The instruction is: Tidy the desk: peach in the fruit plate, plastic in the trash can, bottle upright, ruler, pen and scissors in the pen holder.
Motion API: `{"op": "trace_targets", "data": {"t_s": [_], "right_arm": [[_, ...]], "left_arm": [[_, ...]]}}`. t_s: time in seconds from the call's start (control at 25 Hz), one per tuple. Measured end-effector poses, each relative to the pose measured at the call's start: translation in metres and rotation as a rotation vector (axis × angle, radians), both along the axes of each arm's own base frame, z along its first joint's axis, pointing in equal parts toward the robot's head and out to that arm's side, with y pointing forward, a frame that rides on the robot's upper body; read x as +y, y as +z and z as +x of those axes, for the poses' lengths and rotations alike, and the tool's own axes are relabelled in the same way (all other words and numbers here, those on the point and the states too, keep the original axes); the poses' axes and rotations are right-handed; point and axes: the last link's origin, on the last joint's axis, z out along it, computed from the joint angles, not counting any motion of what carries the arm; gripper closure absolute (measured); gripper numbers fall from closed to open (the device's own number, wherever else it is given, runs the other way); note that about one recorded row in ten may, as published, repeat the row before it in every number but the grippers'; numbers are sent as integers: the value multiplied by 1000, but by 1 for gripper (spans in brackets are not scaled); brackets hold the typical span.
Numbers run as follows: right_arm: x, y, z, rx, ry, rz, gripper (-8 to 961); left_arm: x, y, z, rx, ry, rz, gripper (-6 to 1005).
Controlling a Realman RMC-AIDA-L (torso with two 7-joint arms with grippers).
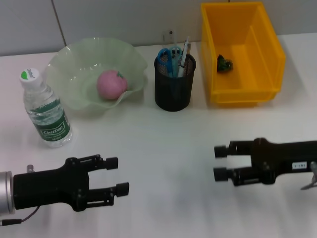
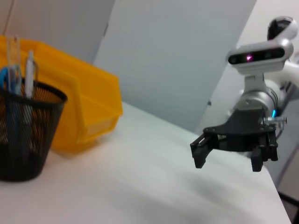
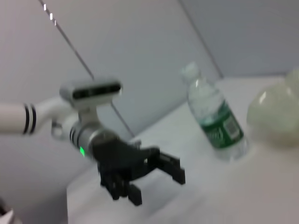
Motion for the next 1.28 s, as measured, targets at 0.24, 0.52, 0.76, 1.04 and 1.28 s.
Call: {"op": "trace_targets", "data": {"t_s": [0.24,0.52,0.76,1.04,1.28], "right_arm": [[-1,-2,1,-13,11,-5,176],[0,-9,-1,-18,32,18,176],[1,-10,-3,-14,42,23,176],[1,-10,-4,-10,47,20,176],[0,-10,-4,-8,45,18,176]], "left_arm": [[5,-1,1,42,-19,-15,229],[6,1,2,41,-39,-12,229],[7,2,5,46,-60,-19,229],[7,3,7,39,-72,-25,229],[7,3,7,38,-74,-26,229]]}}
